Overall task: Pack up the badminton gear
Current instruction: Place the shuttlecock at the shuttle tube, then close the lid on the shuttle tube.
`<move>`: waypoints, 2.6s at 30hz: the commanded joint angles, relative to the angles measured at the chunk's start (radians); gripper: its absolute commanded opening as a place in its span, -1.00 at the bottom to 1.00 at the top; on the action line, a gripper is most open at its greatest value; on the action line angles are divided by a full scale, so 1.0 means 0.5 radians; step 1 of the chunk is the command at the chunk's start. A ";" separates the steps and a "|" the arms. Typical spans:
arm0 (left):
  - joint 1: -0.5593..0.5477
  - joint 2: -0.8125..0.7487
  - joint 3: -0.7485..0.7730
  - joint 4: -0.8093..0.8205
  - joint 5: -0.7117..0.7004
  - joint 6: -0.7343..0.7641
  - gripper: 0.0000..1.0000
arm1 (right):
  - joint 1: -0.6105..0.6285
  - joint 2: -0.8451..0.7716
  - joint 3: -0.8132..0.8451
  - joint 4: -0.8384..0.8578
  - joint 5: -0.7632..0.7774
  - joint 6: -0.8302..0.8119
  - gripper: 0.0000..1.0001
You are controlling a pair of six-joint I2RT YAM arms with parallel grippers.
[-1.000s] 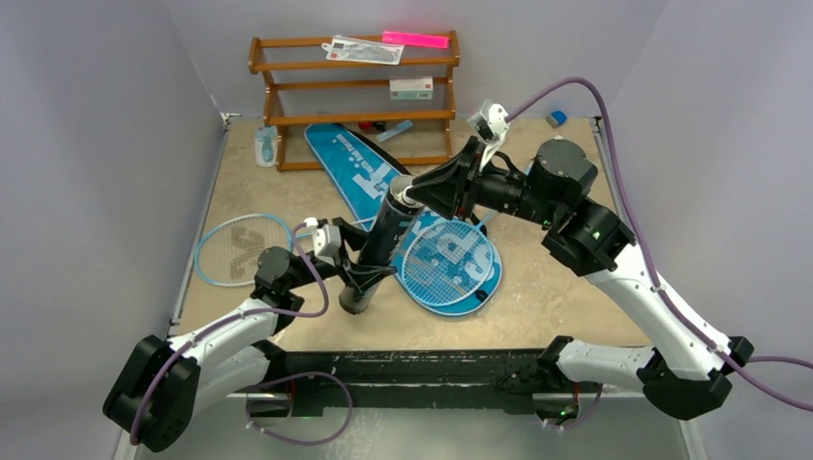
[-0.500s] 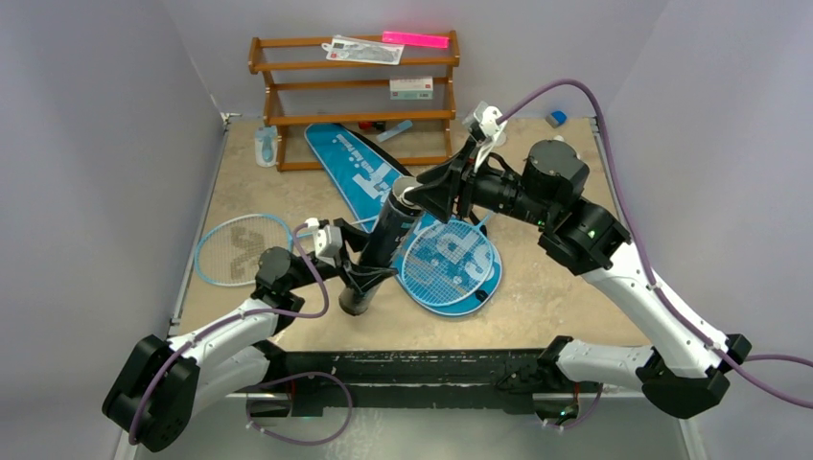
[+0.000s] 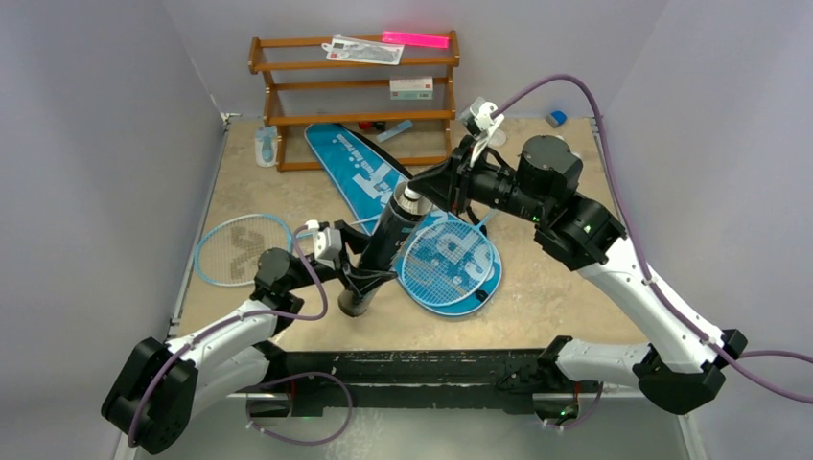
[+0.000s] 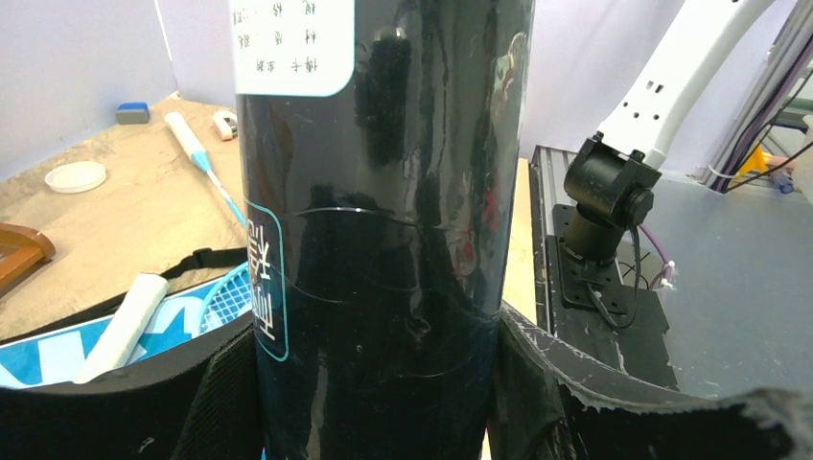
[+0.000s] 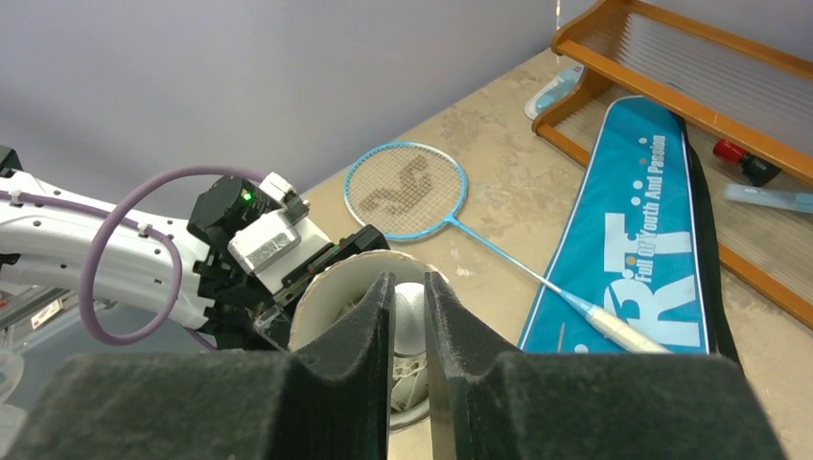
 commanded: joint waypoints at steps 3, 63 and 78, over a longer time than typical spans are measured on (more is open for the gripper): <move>-0.023 -0.091 0.018 0.158 0.046 0.031 -0.24 | 0.002 0.049 0.066 -0.106 -0.036 0.014 -0.67; -0.026 -0.681 -0.146 -0.426 -0.540 0.013 -0.22 | -1.036 0.889 -0.098 0.193 0.806 0.227 -0.03; -0.022 -0.559 -0.058 -0.442 -0.475 0.076 -0.23 | -1.181 1.972 0.702 0.362 0.858 -0.314 0.07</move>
